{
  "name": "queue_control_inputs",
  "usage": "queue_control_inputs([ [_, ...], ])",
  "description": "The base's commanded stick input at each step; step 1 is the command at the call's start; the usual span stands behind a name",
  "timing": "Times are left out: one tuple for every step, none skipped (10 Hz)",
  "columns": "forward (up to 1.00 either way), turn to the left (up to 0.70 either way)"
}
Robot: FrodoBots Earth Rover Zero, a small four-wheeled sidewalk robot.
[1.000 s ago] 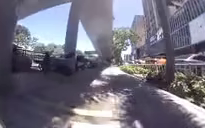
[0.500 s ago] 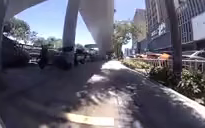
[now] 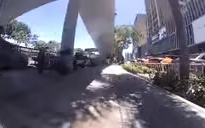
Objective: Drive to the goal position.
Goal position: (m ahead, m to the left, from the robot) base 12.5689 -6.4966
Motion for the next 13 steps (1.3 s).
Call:
queue_control_inputs([
  [0.45, 0.00],
  [0.45, 0.00],
  [0.45, 0.00],
  [0.45, 0.00],
  [0.45, 0.00],
  [0.45, 0.00],
  [0.45, 0.00],
  [0.45, 0.00],
  [0.45, 0.00],
  [0.45, 0.00],
  [0.45, 0.00],
  [0.45, 0.00],
  [0.45, 0.00],
])
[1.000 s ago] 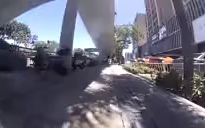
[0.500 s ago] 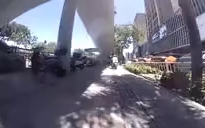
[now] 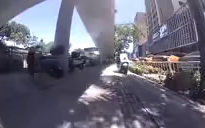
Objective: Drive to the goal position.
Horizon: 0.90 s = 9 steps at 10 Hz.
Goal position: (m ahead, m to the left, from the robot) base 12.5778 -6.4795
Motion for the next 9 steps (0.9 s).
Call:
queue_control_inputs([
  [0.45, 0.00],
  [0.45, 0.00],
  [0.45, 0.00],
  [0.45, 0.00],
  [0.45, 0.00],
  [0.45, 0.00],
  [0.45, 0.00],
  [0.45, 0.00],
  [0.45, 0.00],
])
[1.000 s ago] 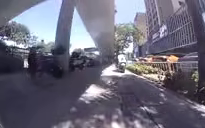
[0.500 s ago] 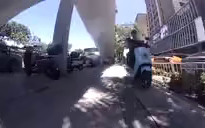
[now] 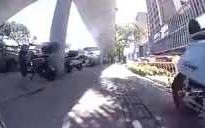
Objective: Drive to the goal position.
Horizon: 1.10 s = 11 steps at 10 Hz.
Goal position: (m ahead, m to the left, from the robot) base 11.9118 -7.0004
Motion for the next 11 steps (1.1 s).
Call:
queue_control_inputs([
  [0.45, 0.00],
  [0.45, 0.00],
  [0.45, 0.00],
  [0.45, 0.00],
  [0.45, 0.00],
  [0.45, 0.00],
  [0.45, 0.00],
  [0.45, 0.00],
  [0.45, 0.00],
  [0.45, 0.00],
  [0.45, 0.00],
])
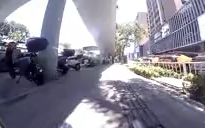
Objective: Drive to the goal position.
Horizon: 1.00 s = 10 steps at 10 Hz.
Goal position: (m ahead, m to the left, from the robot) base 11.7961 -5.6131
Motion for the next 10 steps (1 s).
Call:
queue_control_inputs([
  [0.45, 0.00],
  [0.45, 0.00],
  [0.45, 0.00],
  [0.45, 0.00],
  [0.45, 0.00],
  [0.45, 0.00],
  [0.45, 0.00],
  [0.45, 0.00],
  [0.45, 0.00],
  [0.45, 0.00],
])
